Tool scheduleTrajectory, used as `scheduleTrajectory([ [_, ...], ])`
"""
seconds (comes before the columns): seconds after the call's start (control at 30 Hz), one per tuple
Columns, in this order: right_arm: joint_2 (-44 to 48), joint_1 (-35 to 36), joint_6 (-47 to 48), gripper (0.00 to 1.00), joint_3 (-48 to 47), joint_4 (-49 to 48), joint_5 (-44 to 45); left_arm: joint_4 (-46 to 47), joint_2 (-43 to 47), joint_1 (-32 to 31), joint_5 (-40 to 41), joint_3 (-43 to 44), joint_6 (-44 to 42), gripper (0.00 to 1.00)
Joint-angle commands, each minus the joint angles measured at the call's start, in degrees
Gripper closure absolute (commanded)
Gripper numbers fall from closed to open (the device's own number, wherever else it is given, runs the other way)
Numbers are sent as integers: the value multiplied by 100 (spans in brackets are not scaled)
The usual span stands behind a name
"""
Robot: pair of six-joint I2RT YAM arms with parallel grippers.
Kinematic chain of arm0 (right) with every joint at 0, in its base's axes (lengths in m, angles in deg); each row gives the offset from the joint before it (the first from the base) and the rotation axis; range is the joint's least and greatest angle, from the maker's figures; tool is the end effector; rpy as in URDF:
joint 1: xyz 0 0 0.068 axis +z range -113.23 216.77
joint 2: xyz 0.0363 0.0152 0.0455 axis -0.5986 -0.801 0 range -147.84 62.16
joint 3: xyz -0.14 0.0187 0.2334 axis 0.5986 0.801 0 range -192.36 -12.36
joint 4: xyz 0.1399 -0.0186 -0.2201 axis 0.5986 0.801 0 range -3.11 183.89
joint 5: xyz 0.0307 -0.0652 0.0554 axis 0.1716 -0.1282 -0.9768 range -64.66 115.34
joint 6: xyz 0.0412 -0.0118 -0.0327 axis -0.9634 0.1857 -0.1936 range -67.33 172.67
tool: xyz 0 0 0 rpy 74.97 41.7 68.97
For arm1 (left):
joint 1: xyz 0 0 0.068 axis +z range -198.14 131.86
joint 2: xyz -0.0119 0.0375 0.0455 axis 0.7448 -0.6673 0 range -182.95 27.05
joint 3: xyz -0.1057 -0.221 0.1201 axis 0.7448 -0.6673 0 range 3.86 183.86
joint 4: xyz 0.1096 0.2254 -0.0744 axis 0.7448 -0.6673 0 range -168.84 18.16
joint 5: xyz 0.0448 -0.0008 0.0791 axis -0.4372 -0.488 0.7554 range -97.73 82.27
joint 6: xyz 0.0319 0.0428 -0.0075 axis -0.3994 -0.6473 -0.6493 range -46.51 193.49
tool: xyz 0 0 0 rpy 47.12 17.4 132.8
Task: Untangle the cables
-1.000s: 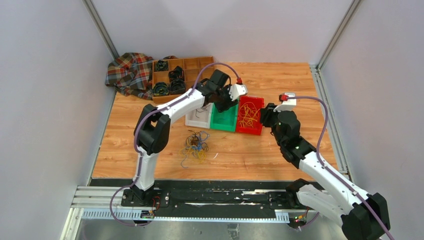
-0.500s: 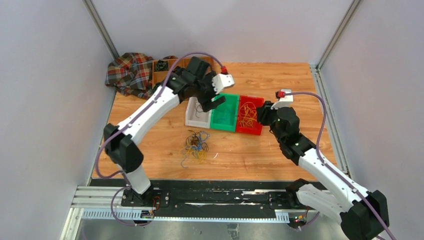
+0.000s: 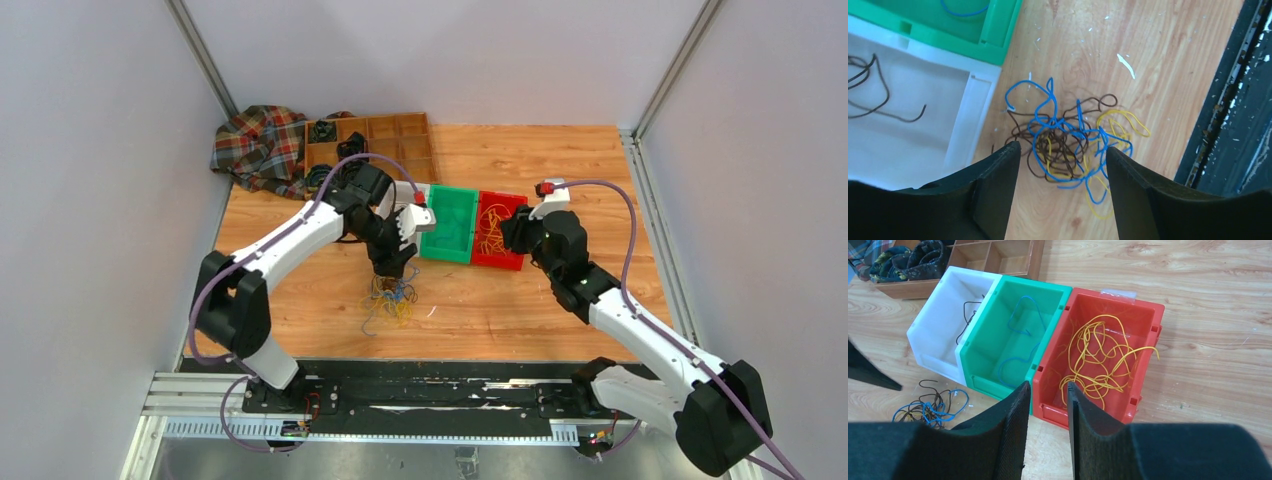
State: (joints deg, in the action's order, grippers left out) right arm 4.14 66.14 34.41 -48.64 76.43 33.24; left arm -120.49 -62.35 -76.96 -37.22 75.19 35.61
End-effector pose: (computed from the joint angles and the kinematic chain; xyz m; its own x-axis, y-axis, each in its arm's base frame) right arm 0.2089 0.1120 0.2810 -0.2774 0.2000 -0.9397 -0.2964 0.9126 0.2818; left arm 0.2635 -0.1649 0.2622 -0.2728 0.7601 -0.5898 0.9599 0.2560 -0.1141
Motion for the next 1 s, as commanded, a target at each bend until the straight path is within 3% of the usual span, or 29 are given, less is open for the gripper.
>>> scheduleTrajectory([
  [0.0,24,78,1,67,-230,-58,-89,454,-612,-27,-318,203,-217,34],
  [0.3,-17,78,-21,71,-242,-74,-146,919,-1302,-132,-257,301,-52,47],
  [0.37,-25,78,-35,74,-243,-82,-149,973,-1358,-141,-269,355,28,57],
  [0.5,-51,78,-70,76,-233,-129,-190,966,-1244,-150,-340,419,239,89],
  [0.57,-64,83,-113,76,-223,-146,-203,920,-1029,-150,-388,375,286,99],
  [0.77,-127,141,-167,67,-212,-554,-705,-249,-242,-150,-488,837,334,99],
  [0.97,-168,868,226,47,-160,-1494,-1177,-867,738,-150,-220,1633,643,99],
])
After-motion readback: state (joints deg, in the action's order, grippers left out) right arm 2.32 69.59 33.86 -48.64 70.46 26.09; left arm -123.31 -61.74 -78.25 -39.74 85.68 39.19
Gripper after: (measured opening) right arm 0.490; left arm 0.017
